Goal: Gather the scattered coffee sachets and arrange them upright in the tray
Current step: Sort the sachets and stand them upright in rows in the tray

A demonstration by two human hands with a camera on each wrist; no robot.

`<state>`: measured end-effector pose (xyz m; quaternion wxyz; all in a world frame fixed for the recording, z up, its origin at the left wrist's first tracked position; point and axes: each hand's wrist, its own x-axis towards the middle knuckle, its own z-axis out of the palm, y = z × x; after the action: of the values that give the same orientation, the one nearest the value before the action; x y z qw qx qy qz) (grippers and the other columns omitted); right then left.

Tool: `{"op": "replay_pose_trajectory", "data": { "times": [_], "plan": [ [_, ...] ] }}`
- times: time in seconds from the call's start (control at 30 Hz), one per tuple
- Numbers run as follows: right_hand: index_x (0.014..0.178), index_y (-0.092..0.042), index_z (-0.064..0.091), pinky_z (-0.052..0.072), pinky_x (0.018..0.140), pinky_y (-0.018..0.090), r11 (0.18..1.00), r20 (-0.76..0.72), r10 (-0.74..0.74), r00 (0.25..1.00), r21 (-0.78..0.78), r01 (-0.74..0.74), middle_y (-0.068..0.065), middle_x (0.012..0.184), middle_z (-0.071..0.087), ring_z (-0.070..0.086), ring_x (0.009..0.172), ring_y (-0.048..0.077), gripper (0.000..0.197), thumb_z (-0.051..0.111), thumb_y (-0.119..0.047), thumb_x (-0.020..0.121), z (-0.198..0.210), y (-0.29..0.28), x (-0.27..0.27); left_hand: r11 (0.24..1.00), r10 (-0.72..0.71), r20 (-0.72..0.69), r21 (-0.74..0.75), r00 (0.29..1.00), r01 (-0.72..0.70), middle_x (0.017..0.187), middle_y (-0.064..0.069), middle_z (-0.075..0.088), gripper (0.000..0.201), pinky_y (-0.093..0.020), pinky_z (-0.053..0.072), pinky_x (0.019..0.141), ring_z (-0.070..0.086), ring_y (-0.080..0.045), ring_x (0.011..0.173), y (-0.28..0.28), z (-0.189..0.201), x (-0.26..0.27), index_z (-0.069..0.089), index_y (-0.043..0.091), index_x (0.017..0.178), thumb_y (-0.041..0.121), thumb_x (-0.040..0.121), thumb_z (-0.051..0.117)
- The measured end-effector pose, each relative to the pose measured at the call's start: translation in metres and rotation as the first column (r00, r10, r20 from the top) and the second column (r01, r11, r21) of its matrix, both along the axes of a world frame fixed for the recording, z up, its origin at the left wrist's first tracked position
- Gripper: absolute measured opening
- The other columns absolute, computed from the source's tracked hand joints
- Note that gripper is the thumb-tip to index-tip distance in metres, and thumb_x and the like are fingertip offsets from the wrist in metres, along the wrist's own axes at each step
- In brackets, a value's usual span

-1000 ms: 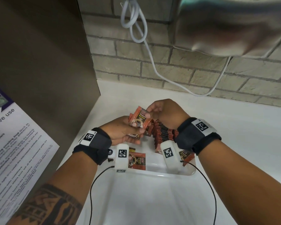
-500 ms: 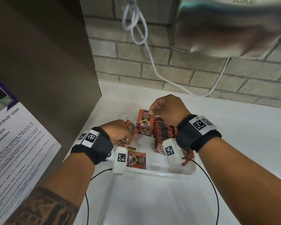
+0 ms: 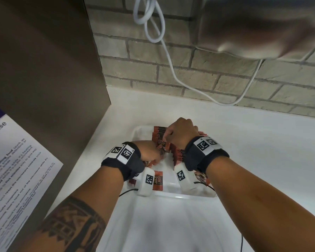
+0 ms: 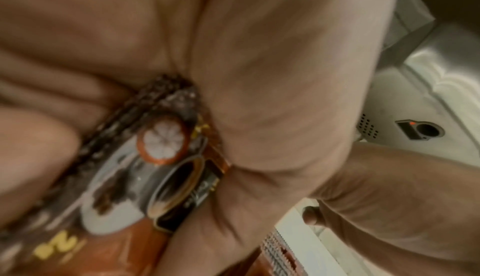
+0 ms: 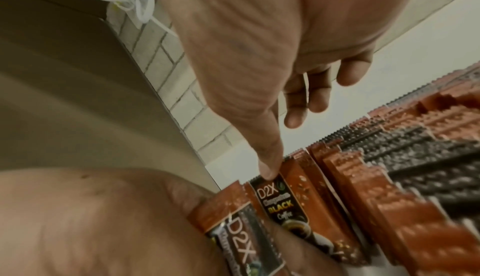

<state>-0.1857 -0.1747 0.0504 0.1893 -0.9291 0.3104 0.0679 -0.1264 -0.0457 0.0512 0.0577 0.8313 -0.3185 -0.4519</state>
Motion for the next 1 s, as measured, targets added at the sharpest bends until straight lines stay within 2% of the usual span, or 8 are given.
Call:
{"op": "replay_pose_trajectory", "data": {
  "times": [0.1, 0.27, 0.47, 0.63, 0.77, 0.83, 0.9, 1.0],
  "plan": [
    [0.094, -0.024, 0.075, 0.041, 0.085, 0.037, 1.000, -0.032, -0.003, 0.999, -0.023, 0.002, -0.004, 0.101, 0.066, 0.051, 0.107, 0.022, 0.023, 0.056, -0.030, 0.083, -0.005, -0.003, 0.002, 1.000, 0.003, -0.020, 0.001, 1.000, -0.003, 0.066, -0.003, 0.058, 0.012, -0.023, 0.039, 0.056, 0.050, -0.015, 0.054, -0.003, -0.005, 0.003, 0.063, 0.007, 0.080, 0.015, 0.089, 0.060],
    [0.094, -0.025, 0.076, 0.040, 0.083, 0.036, 0.999, -0.044, -0.018, 0.999, -0.031, 0.017, -0.005, 0.099, 0.067, 0.051, 0.107, 0.021, 0.021, 0.060, -0.033, 0.082, -0.009, -0.006, 0.004, 1.000, -0.022, -0.001, 0.000, 1.000, 0.022, 0.063, 0.000, 0.055, 0.019, -0.021, 0.037, 0.053, 0.047, -0.012, 0.053, -0.007, -0.006, 0.004, 0.061, 0.009, 0.075, 0.016, 0.092, 0.061],
    [0.090, -0.026, 0.076, 0.042, 0.089, 0.038, 0.999, -0.044, -0.028, 0.999, -0.026, 0.027, -0.006, 0.096, 0.069, 0.055, 0.103, 0.019, 0.018, 0.062, -0.032, 0.080, -0.008, -0.007, 0.005, 1.000, -0.008, -0.026, -0.029, 1.000, 0.007, 0.066, -0.001, 0.055, 0.010, -0.019, 0.038, 0.052, 0.048, -0.012, 0.055, -0.008, -0.009, 0.006, 0.065, 0.007, 0.089, 0.015, 0.093, 0.060],
    [0.081, -0.028, 0.077, 0.040, 0.088, 0.038, 1.000, -0.037, 0.003, 0.999, -0.003, -0.003, -0.006, 0.096, 0.068, 0.055, 0.101, 0.019, 0.012, 0.065, -0.026, 0.080, -0.005, -0.007, 0.001, 0.998, 0.028, -0.052, -0.050, 0.998, -0.031, 0.069, 0.000, 0.058, 0.012, -0.019, 0.042, 0.055, 0.052, -0.012, 0.057, -0.007, -0.014, 0.007, 0.067, 0.006, 0.090, 0.016, 0.093, 0.061],
    [0.079, -0.034, 0.076, 0.040, 0.095, 0.041, 1.000, -0.013, 0.018, 1.000, 0.025, -0.018, -0.010, 0.098, 0.068, 0.055, 0.105, 0.019, 0.016, 0.065, -0.023, 0.083, -0.003, -0.005, -0.003, 0.993, 0.090, -0.097, -0.074, 0.991, -0.097, 0.065, 0.000, 0.061, 0.019, -0.018, 0.043, 0.050, 0.055, -0.011, 0.054, -0.007, -0.016, 0.006, 0.065, 0.011, 0.074, 0.015, 0.092, 0.063],
    [0.079, -0.035, 0.075, 0.039, 0.098, 0.041, 0.999, 0.014, 0.018, 1.000, 0.049, -0.018, -0.011, 0.098, 0.068, 0.055, 0.106, 0.019, 0.015, 0.068, -0.022, 0.084, -0.001, -0.005, -0.005, 0.990, 0.108, -0.106, -0.079, 0.988, -0.116, 0.063, 0.000, 0.060, 0.020, -0.017, 0.042, 0.048, 0.054, -0.011, 0.051, -0.006, -0.015, 0.004, 0.063, 0.013, 0.073, 0.015, 0.093, 0.063],
    [0.081, -0.034, 0.074, 0.039, 0.098, 0.041, 0.998, 0.036, 0.013, 0.999, 0.064, -0.016, -0.010, 0.100, 0.068, 0.055, 0.107, 0.019, 0.012, 0.070, -0.024, 0.084, 0.002, -0.005, -0.007, 0.988, 0.121, -0.113, -0.083, 0.986, -0.131, 0.062, 0.000, 0.061, 0.019, -0.019, 0.043, 0.050, 0.055, -0.011, 0.051, -0.006, -0.016, 0.004, 0.063, 0.011, 0.074, 0.016, 0.092, 0.064],
    [0.081, -0.035, 0.074, 0.038, 0.097, 0.041, 0.998, 0.055, 0.013, 0.998, 0.067, -0.016, -0.010, 0.100, 0.067, 0.055, 0.107, 0.020, 0.011, 0.071, -0.025, 0.085, 0.005, -0.006, -0.009, 0.990, 0.111, -0.113, -0.079, 0.987, -0.120, 0.070, -0.004, 0.063, 0.015, -0.023, 0.046, 0.063, 0.057, -0.017, 0.061, -0.004, -0.018, 0.006, 0.067, 0.007, 0.082, 0.018, 0.091, 0.065]
  ]
}}
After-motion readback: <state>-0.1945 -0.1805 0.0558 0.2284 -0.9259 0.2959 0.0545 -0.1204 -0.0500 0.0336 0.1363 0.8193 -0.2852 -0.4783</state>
